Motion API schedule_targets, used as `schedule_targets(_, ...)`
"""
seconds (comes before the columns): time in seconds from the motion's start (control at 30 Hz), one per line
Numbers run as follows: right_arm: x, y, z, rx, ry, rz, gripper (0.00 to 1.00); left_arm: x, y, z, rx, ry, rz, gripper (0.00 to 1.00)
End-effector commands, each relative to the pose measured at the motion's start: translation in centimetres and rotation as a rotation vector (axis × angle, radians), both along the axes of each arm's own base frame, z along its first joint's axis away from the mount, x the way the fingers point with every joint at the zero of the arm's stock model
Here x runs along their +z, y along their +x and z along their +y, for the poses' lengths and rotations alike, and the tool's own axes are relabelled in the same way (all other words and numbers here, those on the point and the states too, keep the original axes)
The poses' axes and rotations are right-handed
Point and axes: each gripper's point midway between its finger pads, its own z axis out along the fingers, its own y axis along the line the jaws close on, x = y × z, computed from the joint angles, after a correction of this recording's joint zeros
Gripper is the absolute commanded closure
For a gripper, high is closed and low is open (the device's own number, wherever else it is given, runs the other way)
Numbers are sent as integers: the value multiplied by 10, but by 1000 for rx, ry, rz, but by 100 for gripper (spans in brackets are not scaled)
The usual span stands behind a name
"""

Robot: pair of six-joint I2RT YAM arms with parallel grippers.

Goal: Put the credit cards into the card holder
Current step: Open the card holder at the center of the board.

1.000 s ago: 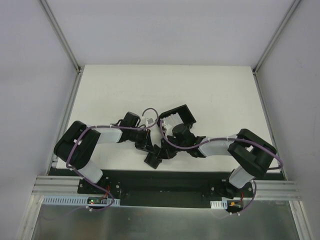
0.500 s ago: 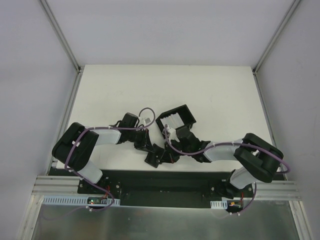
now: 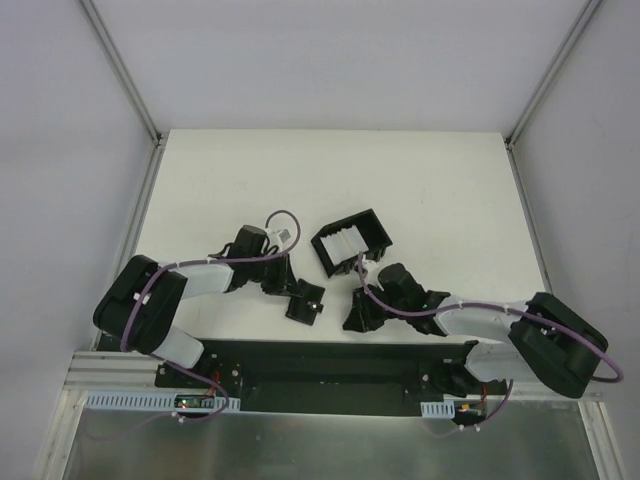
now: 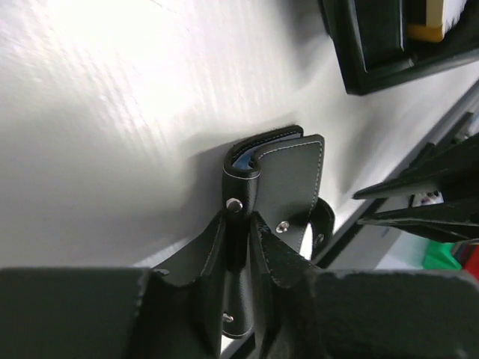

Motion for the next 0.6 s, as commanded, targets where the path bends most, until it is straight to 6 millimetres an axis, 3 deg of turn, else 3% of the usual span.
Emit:
schedule_targets(0.0, 12, 13, -16, -93, -65, -12, 72, -4, 17, 13, 63, 56, -94, 82)
schedule_targets(0.17, 71, 41, 10, -196, 23, -115, 71, 9, 14, 11, 74, 20, -110, 64)
schedule_targets(0.27, 95, 55, 30, -240, 5, -185, 70, 15, 13, 15, 95, 31, -121, 52)
schedule_targets(0.4, 92, 73, 47, -340, -80, -183, 73, 18, 12, 29, 163, 91, -124, 49)
schedule_targets(0.57, 76, 76, 72, -307, -142, -150, 75, 19, 9, 49, 263, 156, -150, 54)
